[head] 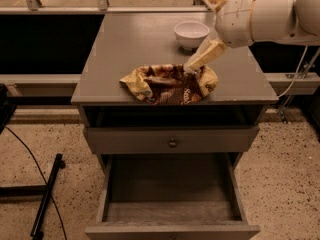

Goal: Pick brown chip bag from middle drawer and place on counter

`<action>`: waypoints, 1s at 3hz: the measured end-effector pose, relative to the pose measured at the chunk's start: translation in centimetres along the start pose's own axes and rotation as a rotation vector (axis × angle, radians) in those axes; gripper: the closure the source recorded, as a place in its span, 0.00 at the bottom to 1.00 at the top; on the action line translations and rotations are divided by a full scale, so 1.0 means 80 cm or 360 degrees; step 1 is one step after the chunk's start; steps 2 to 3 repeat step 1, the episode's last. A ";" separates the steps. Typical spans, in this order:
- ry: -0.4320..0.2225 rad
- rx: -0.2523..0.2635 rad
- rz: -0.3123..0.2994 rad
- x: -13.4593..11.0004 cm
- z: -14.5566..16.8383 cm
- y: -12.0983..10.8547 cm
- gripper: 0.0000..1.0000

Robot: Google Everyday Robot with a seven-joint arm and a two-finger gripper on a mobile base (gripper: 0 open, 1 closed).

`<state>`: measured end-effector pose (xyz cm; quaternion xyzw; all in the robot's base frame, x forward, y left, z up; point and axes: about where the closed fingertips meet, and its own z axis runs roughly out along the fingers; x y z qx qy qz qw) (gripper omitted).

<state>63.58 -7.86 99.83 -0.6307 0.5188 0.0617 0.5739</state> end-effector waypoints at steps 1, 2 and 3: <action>0.0000 0.0000 0.0000 0.000 0.000 0.000 0.00; 0.0000 0.0000 0.0000 0.000 0.000 0.000 0.00; 0.0000 0.0000 0.0000 0.000 0.000 0.000 0.00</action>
Offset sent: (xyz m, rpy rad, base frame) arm 0.0000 0.0000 0.0000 0.0000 0.0000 0.0000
